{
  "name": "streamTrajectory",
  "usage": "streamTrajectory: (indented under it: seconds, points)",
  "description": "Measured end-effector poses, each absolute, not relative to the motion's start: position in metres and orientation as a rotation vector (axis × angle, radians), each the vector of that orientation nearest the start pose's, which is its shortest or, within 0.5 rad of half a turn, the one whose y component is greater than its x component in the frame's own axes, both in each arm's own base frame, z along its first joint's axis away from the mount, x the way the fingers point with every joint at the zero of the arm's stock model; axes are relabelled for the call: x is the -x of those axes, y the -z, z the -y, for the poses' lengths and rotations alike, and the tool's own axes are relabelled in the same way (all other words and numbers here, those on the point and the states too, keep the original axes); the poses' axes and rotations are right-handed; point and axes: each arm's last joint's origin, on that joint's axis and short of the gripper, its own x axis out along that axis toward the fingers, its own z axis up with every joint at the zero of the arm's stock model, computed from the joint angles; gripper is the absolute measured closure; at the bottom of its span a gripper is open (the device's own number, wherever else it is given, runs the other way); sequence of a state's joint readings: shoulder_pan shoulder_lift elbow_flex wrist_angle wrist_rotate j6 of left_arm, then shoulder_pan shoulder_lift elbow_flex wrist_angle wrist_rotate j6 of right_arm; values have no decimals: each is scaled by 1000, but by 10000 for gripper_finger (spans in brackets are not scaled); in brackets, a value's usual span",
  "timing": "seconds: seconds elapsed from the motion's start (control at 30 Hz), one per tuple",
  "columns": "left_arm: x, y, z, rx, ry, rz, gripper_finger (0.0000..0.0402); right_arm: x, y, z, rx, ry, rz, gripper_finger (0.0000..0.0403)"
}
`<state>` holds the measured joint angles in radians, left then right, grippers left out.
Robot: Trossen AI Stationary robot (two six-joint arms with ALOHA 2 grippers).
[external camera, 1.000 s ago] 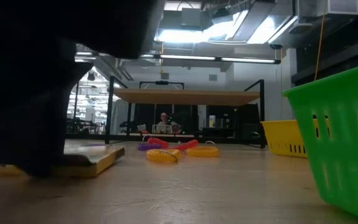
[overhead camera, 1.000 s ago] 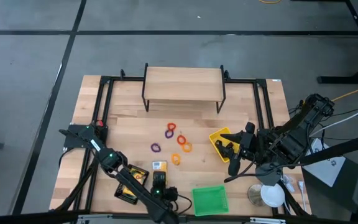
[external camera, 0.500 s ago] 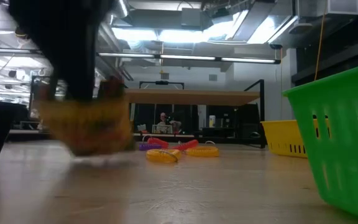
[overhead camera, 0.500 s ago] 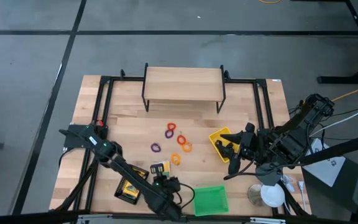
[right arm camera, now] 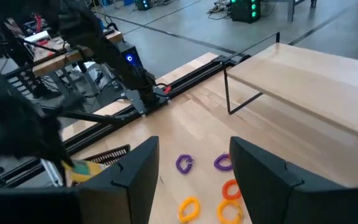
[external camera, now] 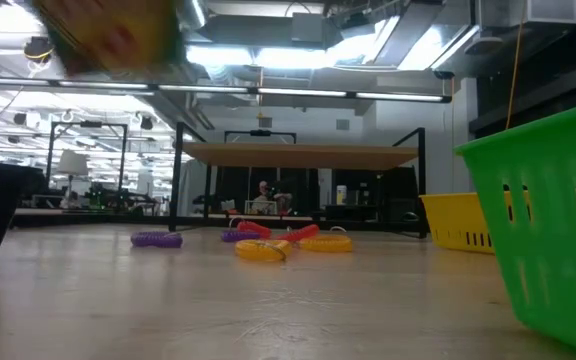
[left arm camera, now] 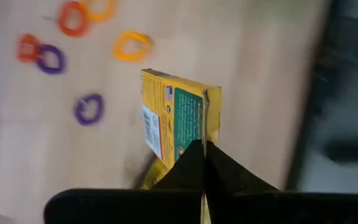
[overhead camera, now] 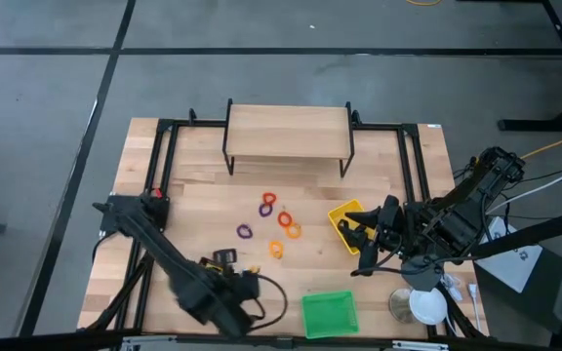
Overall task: Pick & Place Office Desk Supplies
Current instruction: Put the yellow crayon box into the black basket
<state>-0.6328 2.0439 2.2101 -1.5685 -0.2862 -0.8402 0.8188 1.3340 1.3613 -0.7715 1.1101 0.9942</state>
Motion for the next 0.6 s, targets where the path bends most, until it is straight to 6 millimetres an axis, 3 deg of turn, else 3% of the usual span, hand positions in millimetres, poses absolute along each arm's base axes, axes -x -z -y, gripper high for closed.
streamTrajectory:
  seconds: [0.37,0.47,0.6]
  points:
    - [-245,-421,211,253,148,-1263,400,-197,-372,-172,-442,457,-217,204]
    - [-234,-420,209,226,168,-1280,400,-197,-372,-172,-456,467,-203,204]
    - [-223,-397,208,177,176,-1397,400,-198,-373,-171,-475,485,-185,204]
